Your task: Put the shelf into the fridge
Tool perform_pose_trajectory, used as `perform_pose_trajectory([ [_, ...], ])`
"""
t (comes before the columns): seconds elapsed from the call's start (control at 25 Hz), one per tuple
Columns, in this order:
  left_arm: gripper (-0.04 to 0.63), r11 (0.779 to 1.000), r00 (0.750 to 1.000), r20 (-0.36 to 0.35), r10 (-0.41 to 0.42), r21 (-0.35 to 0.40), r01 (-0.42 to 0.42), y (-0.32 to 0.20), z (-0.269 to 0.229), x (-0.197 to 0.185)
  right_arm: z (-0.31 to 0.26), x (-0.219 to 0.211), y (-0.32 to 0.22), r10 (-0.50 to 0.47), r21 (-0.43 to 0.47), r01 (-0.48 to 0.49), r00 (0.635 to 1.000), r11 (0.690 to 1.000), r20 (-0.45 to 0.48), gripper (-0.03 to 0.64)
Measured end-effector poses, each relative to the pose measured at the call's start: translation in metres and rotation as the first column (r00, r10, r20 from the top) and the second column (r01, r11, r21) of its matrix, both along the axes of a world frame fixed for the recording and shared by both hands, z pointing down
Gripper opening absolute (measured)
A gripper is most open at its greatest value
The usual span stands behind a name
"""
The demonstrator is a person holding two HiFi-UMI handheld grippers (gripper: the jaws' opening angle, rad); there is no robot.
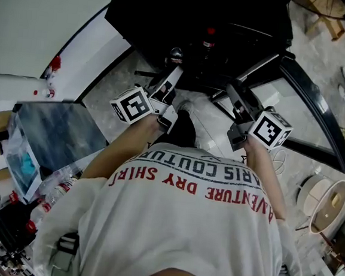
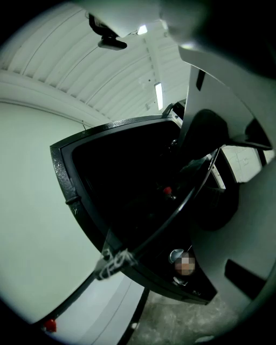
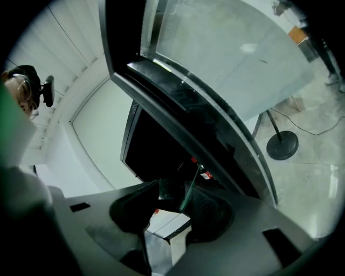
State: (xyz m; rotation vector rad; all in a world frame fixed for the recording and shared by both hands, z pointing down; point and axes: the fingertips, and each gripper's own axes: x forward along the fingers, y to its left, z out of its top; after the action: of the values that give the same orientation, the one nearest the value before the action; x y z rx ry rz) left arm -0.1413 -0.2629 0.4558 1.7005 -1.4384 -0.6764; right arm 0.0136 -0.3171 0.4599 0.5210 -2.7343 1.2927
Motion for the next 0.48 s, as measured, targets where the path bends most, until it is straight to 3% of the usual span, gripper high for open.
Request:
perform_pose_trajectory([
  [0.2,0.207,0.995,0.995,0.031,0.094,0.03,-0.095,-0.005,-0.002,0.011,0.003,-0.002,-0.007,0.023,0.011,-0.023,1.0,1.0,-0.017,0.141],
  [0.48,0.219,0.974,0.959,0.188,0.213,0.031,-0.222,-0.003,0.0,0.032,0.006,-0.002,-0.012,0.042,-0.011,-0.042,0.999,0.999,-0.014,0.141],
])
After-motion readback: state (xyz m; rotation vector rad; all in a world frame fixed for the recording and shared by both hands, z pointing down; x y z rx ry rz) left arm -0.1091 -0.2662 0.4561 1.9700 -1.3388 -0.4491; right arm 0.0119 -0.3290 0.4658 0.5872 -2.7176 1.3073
